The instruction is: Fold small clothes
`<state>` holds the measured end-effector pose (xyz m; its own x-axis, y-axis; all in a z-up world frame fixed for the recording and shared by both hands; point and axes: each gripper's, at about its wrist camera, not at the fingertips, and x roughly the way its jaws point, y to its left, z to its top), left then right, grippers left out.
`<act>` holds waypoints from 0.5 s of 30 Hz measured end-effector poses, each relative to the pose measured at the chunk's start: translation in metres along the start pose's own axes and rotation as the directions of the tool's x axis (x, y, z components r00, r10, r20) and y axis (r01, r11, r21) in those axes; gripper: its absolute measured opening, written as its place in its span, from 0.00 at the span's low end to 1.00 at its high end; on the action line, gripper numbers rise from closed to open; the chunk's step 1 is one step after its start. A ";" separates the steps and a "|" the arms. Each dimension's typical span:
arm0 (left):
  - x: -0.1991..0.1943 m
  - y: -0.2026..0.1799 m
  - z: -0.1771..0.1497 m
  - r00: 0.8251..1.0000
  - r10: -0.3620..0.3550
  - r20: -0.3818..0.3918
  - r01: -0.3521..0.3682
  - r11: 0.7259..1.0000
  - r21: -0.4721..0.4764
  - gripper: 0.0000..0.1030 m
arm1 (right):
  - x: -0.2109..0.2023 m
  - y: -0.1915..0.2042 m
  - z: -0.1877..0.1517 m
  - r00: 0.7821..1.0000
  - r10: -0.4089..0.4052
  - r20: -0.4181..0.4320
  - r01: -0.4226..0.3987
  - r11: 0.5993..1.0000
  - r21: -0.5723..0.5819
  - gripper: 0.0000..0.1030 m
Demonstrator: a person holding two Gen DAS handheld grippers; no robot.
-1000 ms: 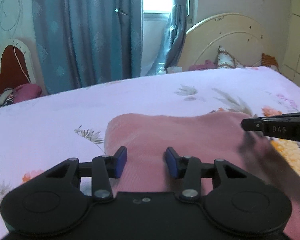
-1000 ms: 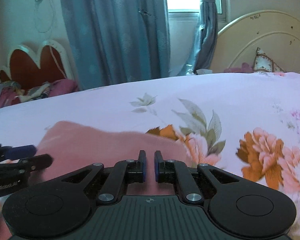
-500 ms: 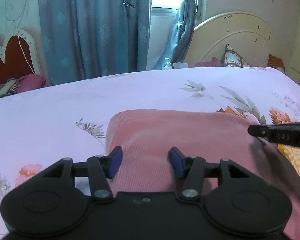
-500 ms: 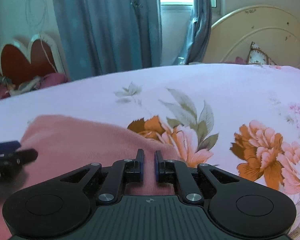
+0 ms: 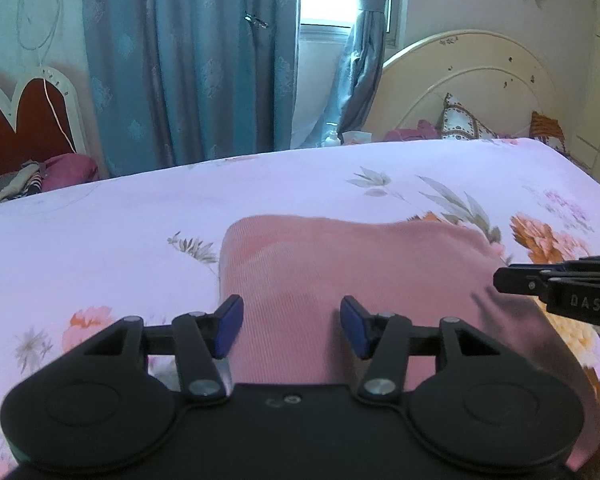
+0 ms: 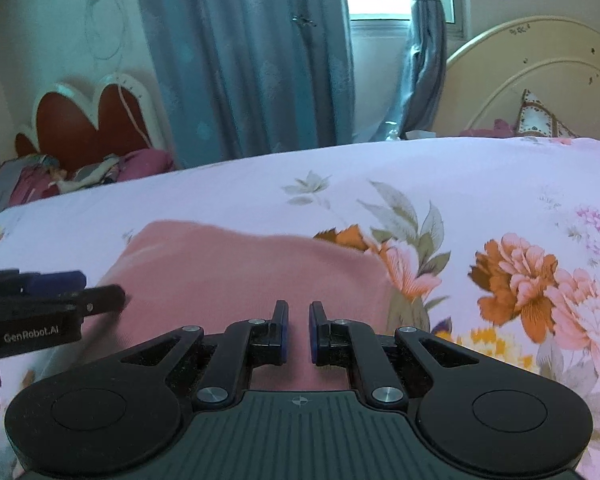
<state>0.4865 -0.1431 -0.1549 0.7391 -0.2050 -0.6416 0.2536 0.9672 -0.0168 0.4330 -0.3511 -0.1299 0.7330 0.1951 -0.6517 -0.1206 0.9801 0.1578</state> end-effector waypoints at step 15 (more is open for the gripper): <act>-0.045 0.005 -0.042 0.999 -0.028 -0.018 0.027 0.998 -0.055 0.50 | -0.037 0.001 -0.047 0.999 0.003 -0.047 -0.006 0.999 -0.050 0.08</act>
<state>0.4277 -0.1227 -0.1583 0.7203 -0.2291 -0.6548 0.2389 0.9681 -0.0759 0.3742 -0.3554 -0.1400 0.7001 0.1998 -0.6856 -0.1583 0.9796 0.1238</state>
